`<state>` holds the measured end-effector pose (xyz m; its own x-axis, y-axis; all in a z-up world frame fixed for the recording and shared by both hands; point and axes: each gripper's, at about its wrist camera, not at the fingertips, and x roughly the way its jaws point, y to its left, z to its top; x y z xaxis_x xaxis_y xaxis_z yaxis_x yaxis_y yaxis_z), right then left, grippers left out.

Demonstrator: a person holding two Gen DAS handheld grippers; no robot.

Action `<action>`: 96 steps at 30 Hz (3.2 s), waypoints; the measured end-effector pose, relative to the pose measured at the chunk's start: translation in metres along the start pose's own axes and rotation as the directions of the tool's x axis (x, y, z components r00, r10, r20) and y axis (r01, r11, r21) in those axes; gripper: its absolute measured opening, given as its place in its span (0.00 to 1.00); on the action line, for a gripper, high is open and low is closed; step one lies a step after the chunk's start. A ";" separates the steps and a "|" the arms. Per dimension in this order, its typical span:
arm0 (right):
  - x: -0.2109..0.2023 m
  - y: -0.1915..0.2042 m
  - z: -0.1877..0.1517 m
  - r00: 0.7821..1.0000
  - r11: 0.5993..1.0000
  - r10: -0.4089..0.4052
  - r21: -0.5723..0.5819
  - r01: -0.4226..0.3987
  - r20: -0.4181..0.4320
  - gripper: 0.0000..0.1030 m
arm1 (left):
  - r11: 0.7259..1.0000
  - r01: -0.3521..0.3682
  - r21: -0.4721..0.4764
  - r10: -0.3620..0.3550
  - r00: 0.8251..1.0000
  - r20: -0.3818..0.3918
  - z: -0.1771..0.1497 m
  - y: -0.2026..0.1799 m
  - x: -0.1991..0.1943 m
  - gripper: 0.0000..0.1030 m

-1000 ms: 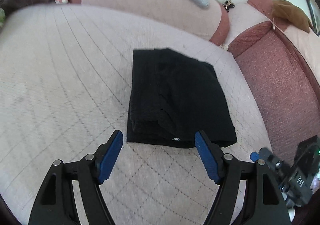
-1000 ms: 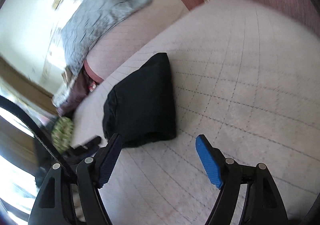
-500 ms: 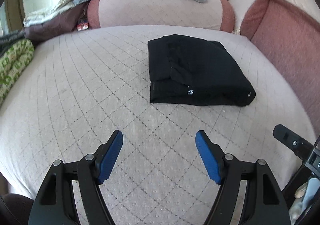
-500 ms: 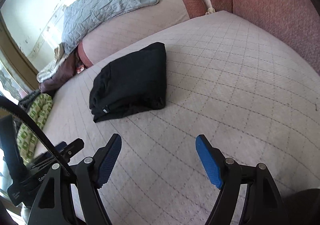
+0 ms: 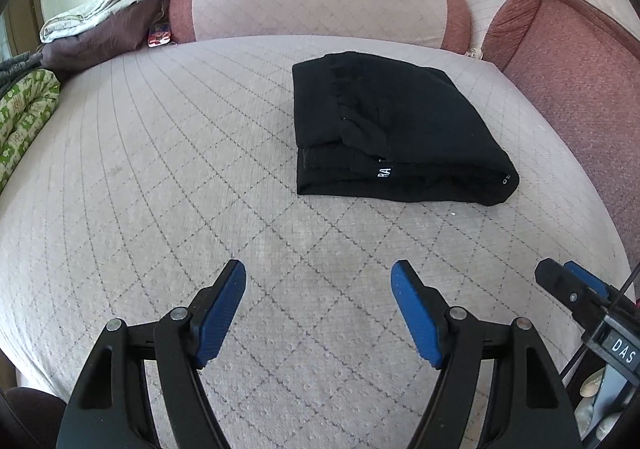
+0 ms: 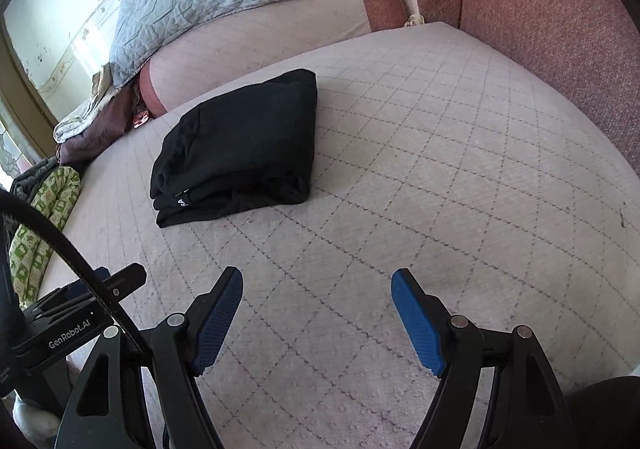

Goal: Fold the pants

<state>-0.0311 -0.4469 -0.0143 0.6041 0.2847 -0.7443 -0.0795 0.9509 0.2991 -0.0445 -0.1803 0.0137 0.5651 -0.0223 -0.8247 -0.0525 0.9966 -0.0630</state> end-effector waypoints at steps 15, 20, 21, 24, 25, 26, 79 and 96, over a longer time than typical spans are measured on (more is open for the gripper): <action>0.009 0.006 -0.001 1.000 1.000 0.001 -0.021 -0.001 -0.023 0.80 | 1.000 0.002 0.001 -0.002 1.000 -0.019 -0.003 -0.001 0.008 0.72; 0.011 0.010 -0.002 1.000 0.999 -0.008 -0.042 0.008 -0.020 0.81 | 1.000 -0.008 -0.005 0.008 1.000 -0.010 -0.003 0.001 0.008 0.72; 0.011 0.010 -0.002 1.000 0.999 -0.009 -0.046 0.009 -0.019 0.81 | 1.000 -0.010 -0.008 0.010 1.000 0.001 -0.003 0.001 0.007 0.72; 0.012 0.013 -0.003 1.000 0.998 -0.010 -0.056 0.009 -0.015 0.82 | 0.999 -0.020 -0.025 0.021 0.999 0.050 -0.002 0.004 -0.002 0.72; 0.012 0.013 -0.003 1.000 0.998 -0.012 -0.060 0.011 -0.013 0.82 | 0.999 -0.024 -0.032 0.026 0.997 0.071 -0.002 0.005 -0.006 0.72; 0.012 0.014 -0.003 1.000 0.998 -0.014 -0.065 0.014 -0.011 0.82 | 0.999 -0.029 -0.039 0.033 0.995 0.089 -0.001 0.007 -0.009 0.73; 0.024 -0.019 0.048 0.991 0.985 0.132 0.115 -0.132 0.005 0.84 | 0.996 0.094 -0.003 -0.093 0.985 -0.144 0.228 -0.069 0.113 0.77; -0.021 0.035 0.006 0.991 0.995 0.042 -0.098 -0.030 0.125 0.84 | 0.957 -0.182 -0.227 0.258 0.891 0.374 0.030 0.050 -0.101 1.00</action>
<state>-0.0420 -0.4204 0.0158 0.6949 0.3071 -0.6502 -0.1748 0.9492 0.2615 -0.0792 -0.1263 0.1109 0.7975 0.2667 -0.5411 -0.3399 0.9397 -0.0380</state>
